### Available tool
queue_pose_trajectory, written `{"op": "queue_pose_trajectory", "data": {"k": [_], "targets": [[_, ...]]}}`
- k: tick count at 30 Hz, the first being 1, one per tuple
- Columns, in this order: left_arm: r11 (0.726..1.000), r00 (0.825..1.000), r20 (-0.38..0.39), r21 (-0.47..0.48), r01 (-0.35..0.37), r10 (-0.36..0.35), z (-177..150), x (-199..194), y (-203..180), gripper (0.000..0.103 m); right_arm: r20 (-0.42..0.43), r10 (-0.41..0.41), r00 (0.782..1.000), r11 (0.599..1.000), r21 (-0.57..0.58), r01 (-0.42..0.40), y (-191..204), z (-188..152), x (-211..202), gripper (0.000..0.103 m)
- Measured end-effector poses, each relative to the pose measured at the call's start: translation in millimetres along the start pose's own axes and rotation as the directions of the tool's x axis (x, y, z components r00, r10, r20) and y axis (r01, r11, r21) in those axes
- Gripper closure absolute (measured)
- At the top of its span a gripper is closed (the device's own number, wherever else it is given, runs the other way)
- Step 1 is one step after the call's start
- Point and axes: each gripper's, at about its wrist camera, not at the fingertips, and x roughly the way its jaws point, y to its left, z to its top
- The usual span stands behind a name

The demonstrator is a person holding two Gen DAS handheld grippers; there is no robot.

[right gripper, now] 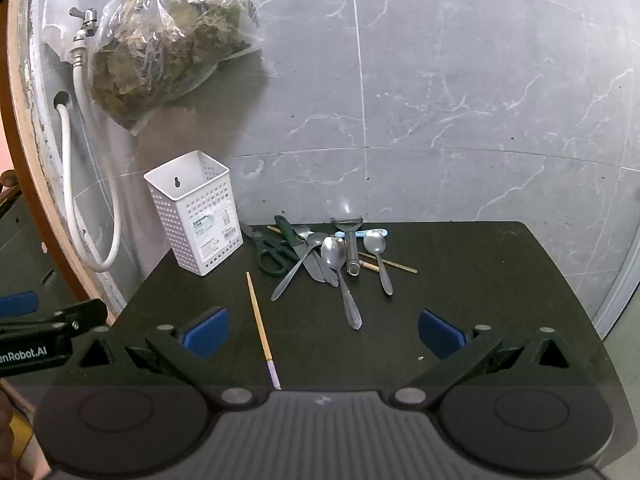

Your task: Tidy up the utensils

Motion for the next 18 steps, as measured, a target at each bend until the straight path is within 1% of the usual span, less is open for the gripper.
{"op": "queue_pose_trajectory", "data": {"k": [18], "targets": [[1.0, 1.0, -0.005, -0.003, 0.0, 0.0, -3.2, 1.1, -0.3, 0.001, 0.002, 0.0, 1.0, 1.0, 0.001, 0.0, 1.0, 0.3, 0.8, 0.0]]}}
